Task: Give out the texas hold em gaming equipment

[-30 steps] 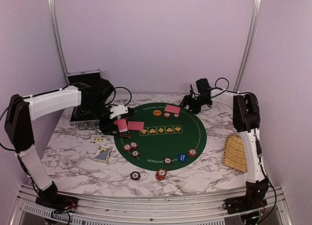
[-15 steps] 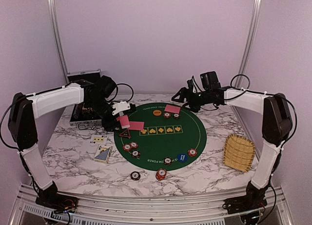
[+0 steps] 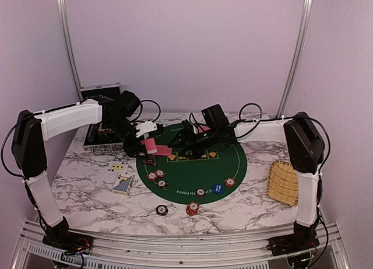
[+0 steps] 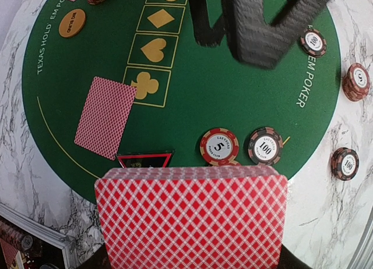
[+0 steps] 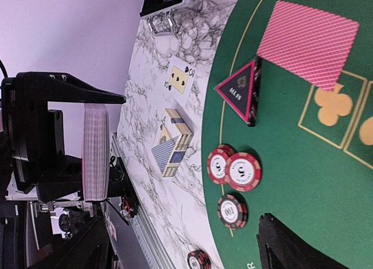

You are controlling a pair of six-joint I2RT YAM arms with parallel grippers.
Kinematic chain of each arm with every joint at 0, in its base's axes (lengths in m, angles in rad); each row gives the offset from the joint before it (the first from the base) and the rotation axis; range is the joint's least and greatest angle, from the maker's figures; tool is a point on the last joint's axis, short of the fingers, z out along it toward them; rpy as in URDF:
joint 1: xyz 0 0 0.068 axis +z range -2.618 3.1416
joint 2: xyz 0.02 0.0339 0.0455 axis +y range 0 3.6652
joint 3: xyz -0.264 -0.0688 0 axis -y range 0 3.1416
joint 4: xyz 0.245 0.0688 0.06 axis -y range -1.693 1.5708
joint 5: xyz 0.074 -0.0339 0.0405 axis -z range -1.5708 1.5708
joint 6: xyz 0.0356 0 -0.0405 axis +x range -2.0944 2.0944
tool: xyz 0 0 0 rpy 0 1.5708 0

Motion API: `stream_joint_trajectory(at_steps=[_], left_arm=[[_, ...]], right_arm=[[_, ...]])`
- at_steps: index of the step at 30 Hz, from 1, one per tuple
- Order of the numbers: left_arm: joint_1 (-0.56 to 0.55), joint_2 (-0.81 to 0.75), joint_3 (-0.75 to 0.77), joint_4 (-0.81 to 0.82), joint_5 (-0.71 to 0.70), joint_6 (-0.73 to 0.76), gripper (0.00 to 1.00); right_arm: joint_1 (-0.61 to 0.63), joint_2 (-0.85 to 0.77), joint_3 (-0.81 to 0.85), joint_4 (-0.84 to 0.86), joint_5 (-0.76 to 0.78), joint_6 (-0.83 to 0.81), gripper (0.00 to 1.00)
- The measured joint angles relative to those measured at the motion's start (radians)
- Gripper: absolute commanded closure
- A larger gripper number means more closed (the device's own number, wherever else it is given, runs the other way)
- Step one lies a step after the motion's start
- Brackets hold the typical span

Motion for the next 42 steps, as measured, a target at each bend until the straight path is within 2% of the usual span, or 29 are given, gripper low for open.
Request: stream_joint_trajectory(at_steps=[8, 19, 42], left_arm=[[-0.013, 0.001, 0.0, 0.0, 0.003, 0.002, 1.0], [-0.034, 0.009, 0.0, 0.0, 0.01, 0.003, 1.0], [-0.089, 0.037, 0.041, 0.0, 0.034, 0.019, 1.0]], right_arm=[[0.038, 0.052, 0.017, 0.169, -0.089, 0.116, 0.13], [0.043, 0.098, 0.03, 0.301, -0.142, 0.217, 0.14], [0.102, 0.236, 0.175, 0.322, -0.175, 0.259, 0.16]])
